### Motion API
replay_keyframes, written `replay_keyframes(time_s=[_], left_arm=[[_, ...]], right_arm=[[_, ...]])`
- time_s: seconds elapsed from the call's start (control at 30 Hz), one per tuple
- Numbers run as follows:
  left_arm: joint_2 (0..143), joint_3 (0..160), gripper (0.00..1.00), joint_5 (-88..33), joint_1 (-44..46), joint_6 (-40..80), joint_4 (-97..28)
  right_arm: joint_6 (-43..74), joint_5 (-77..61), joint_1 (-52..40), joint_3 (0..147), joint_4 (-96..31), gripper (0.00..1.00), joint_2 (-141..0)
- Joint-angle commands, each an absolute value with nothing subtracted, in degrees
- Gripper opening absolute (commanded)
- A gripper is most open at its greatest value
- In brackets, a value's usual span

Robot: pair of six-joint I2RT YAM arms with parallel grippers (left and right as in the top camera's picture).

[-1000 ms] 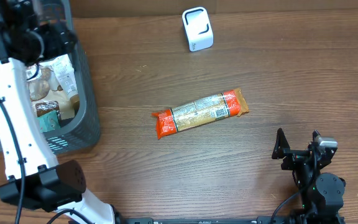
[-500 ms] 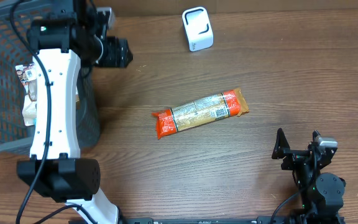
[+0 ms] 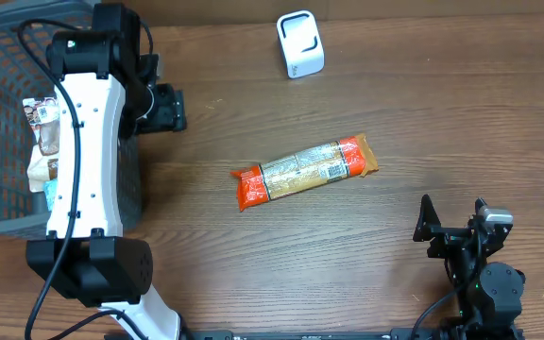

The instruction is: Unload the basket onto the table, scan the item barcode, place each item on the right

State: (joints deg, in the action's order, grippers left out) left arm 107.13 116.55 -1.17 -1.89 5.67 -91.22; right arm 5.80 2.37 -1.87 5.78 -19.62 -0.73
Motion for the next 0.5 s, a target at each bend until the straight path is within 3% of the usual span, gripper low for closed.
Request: replay_keyframes(time_s=[0.0,0.47], left_arm=[[104.05,116.51,0.77,5.96,-2.55,8.1,-92.68],[101.82,112.99,0.77,6.13,-11.31,7.66,-90.19]], right_arm=[[5.96,2.72,-1.65,6.24,-20.71,1.0,-0.23],[5.96,2.72,-1.65,6.24,-20.71,1.0,-0.23]])
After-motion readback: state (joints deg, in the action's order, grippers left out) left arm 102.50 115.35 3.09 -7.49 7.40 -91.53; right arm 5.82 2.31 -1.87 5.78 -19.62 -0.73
